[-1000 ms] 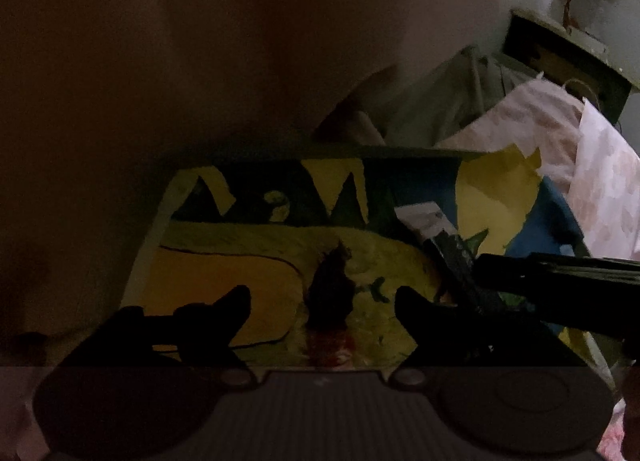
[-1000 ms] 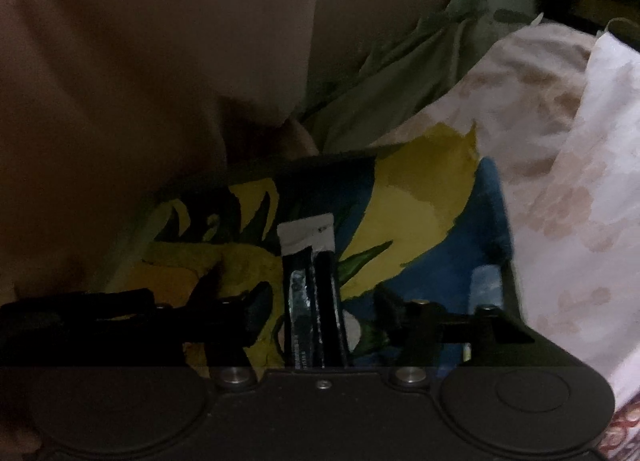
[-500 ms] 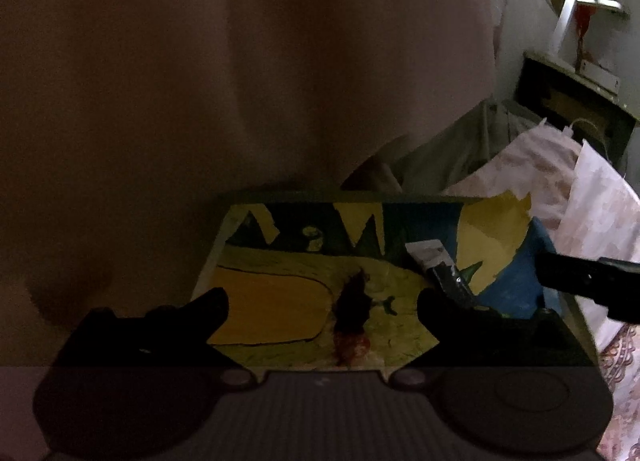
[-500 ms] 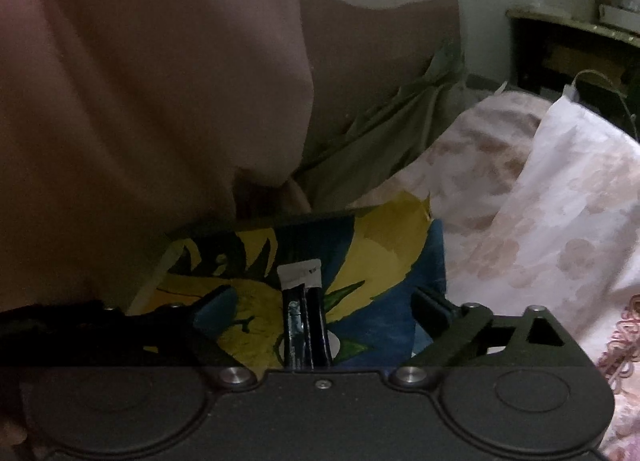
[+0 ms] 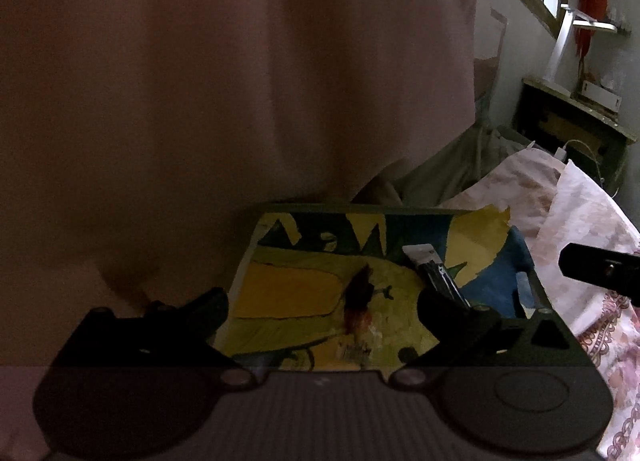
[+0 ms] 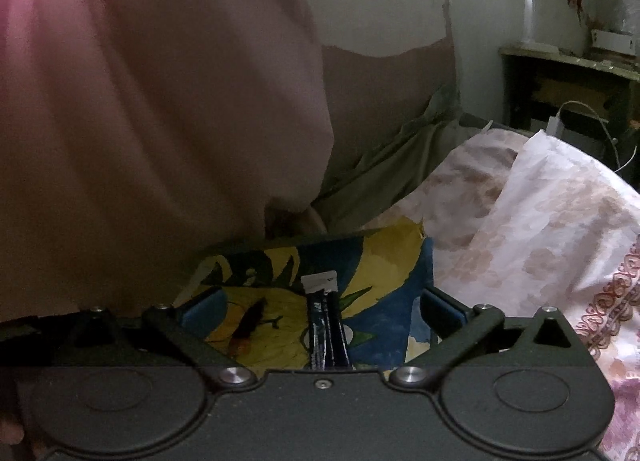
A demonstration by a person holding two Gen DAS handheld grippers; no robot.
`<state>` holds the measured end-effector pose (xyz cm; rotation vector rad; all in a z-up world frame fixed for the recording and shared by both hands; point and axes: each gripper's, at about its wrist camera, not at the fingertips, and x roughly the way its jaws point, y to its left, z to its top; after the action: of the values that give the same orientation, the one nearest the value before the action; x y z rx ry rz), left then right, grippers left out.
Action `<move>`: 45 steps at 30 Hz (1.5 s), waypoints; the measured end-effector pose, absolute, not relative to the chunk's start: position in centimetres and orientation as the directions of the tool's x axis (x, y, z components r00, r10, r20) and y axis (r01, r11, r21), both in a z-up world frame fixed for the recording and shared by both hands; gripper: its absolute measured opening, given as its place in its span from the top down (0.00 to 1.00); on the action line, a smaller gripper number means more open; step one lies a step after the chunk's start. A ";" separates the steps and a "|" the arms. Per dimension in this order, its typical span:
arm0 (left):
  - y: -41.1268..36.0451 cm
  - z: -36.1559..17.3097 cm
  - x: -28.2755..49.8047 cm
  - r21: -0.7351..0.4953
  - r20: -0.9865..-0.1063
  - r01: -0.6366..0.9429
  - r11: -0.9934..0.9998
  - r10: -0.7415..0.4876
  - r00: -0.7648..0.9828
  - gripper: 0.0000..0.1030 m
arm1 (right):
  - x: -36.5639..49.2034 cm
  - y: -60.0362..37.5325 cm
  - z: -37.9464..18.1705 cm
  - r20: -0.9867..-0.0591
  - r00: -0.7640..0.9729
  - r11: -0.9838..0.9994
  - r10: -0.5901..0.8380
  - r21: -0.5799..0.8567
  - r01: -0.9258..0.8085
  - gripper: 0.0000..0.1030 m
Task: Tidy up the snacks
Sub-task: 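Carry the blue pack into the yellow box and open the right gripper, then withdraw the right gripper from the box toward the remaining snacks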
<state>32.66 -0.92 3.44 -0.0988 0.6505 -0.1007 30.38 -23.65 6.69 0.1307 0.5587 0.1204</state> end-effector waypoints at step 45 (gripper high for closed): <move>2.8 0.6 14.2 0.072 -0.626 0.068 0.995 -0.009 0.779 0.00 | 13.3 -21.1 3.1 -0.599 0.788 0.983 0.141 -0.007 -0.181 0.01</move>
<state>14.22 2.84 0.56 0.0921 0.6761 -0.0417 13.30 -21.14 3.09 -0.0656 0.6396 0.1739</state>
